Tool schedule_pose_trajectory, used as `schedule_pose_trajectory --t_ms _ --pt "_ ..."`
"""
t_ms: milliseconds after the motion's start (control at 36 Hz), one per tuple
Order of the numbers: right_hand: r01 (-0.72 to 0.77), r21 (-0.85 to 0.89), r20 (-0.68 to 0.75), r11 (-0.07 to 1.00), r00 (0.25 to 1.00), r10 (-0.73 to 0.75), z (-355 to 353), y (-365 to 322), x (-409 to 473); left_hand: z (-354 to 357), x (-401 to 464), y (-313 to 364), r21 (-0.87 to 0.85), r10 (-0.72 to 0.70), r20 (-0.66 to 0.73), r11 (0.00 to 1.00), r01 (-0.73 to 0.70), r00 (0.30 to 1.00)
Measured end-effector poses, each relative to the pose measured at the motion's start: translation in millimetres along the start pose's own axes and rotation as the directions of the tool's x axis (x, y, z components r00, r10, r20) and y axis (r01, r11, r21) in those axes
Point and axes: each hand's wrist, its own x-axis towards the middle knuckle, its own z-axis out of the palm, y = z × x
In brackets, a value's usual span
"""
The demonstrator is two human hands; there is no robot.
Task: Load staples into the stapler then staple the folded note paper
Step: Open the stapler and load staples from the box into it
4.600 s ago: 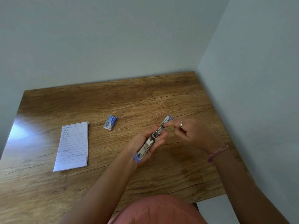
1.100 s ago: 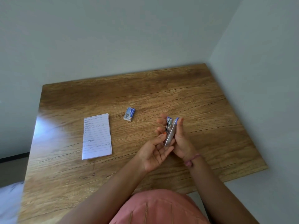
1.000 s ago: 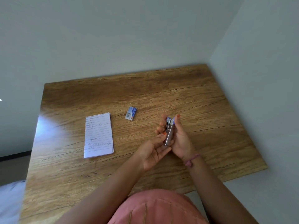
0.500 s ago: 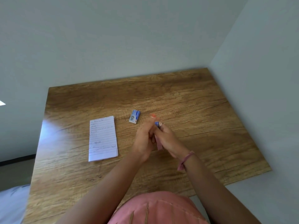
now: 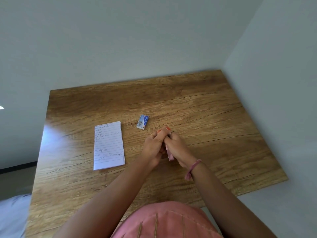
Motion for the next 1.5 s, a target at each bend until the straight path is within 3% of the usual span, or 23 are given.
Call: schedule_pose_trajectory --t_ms 472,972,1361,1500 --pt "-0.025 -0.077 -0.011 0.997 1.0 0.024 2 -1 5 -3 5 -4 0.003 -0.021 -0.032 1.0 0.021 0.999" --pt "0.079 -0.441 -0.101 0.894 0.985 -0.137 12 -1 6 -10 1 -9 -0.069 0.015 0.034 0.998 -0.012 0.999" --pt "0.08 -0.48 -0.09 0.873 0.986 -0.14 10 -1 7 -12 7 -12 -0.09 0.031 0.032 0.996 -0.028 0.999" --pt "0.172 -0.584 0.003 0.793 0.978 -0.209 12 -2 1 -20 8 -12 -0.266 0.003 0.059 0.964 0.012 0.998"
